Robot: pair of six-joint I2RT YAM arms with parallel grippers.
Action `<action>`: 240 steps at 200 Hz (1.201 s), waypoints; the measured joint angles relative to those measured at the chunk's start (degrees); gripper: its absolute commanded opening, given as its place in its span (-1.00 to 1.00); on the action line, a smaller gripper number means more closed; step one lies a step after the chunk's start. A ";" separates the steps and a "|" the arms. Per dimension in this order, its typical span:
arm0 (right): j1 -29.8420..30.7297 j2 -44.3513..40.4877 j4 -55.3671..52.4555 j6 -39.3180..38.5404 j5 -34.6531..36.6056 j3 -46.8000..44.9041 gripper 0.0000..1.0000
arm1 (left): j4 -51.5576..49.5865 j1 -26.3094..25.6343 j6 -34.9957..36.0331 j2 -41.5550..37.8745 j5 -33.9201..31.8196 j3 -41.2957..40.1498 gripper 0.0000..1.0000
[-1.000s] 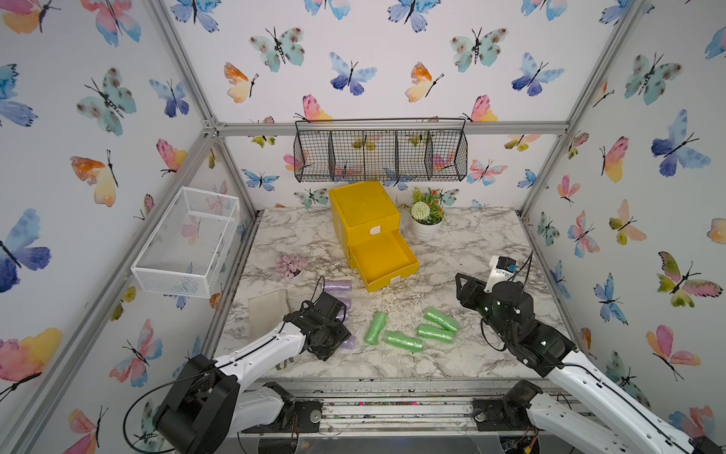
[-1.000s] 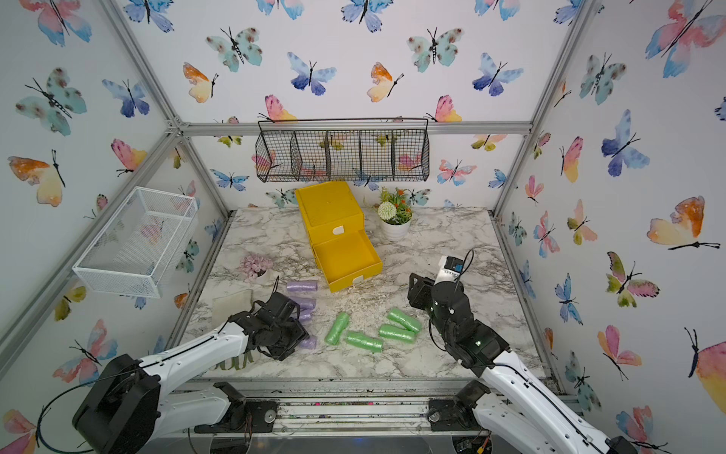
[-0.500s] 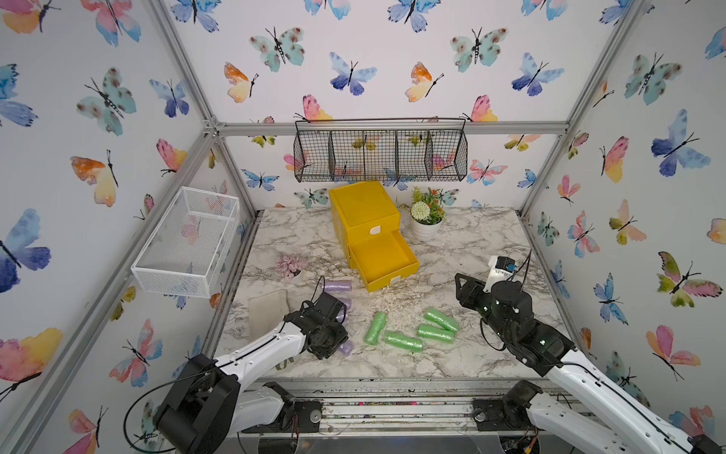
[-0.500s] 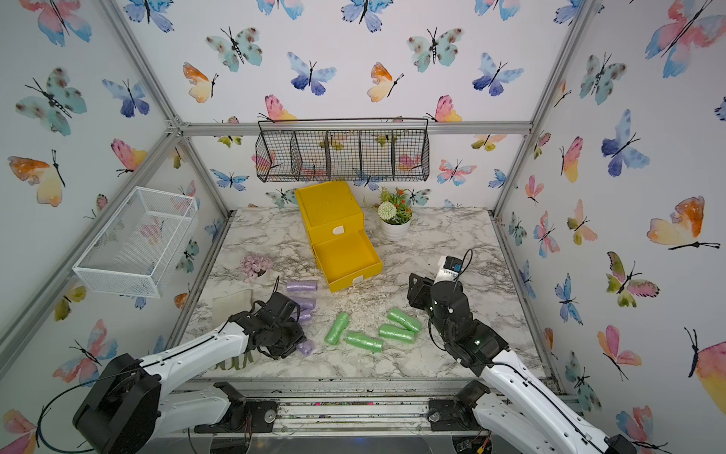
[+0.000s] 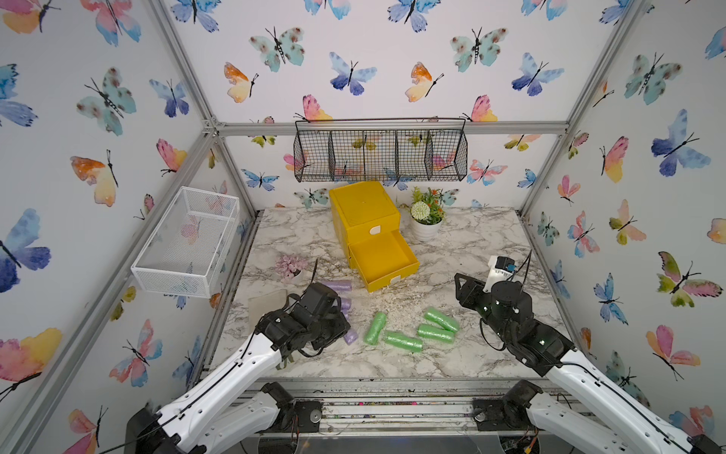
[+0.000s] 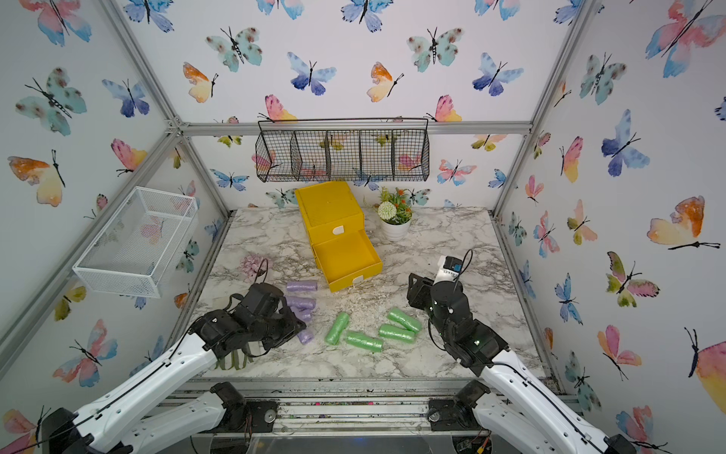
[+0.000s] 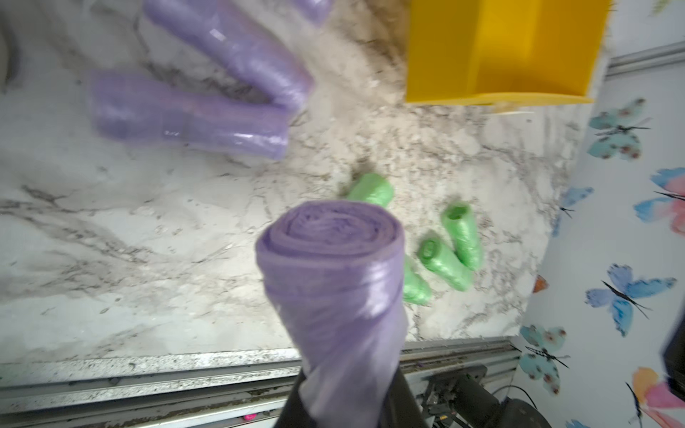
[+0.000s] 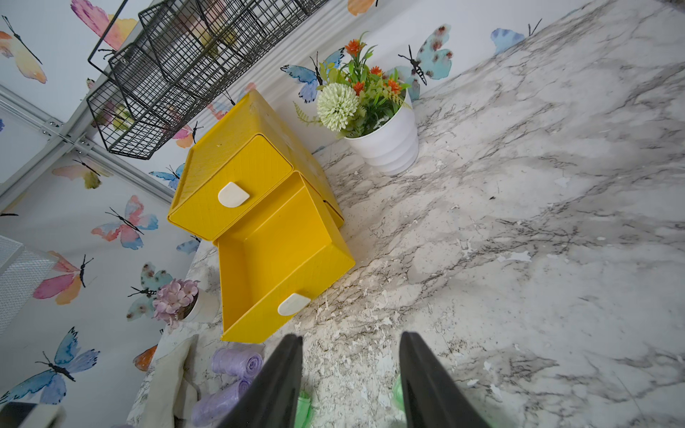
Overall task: Sort the rolls of trash bags by color and place them into the drawer
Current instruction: Pick up the roll of trash bags from the center of the board, then place the roll of trash bags in the drawer.
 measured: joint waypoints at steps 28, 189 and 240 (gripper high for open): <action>0.00 -0.02 0.04 0.44 -0.92 -0.46 -0.05 | -2.75 -0.96 10.43 5.84 -1.64 12.79 -0.96; -0.07 -5.27 -6.36 -0.55 0.90 -0.44 -0.05 | -13.60 -5.25 70.69 56.35 -20.68 67.45 -1.00; -0.07 -5.25 -7.56 -1.14 0.92 -0.44 -0.05 | -12.11 -5.25 74.90 62.27 -28.63 65.70 -1.00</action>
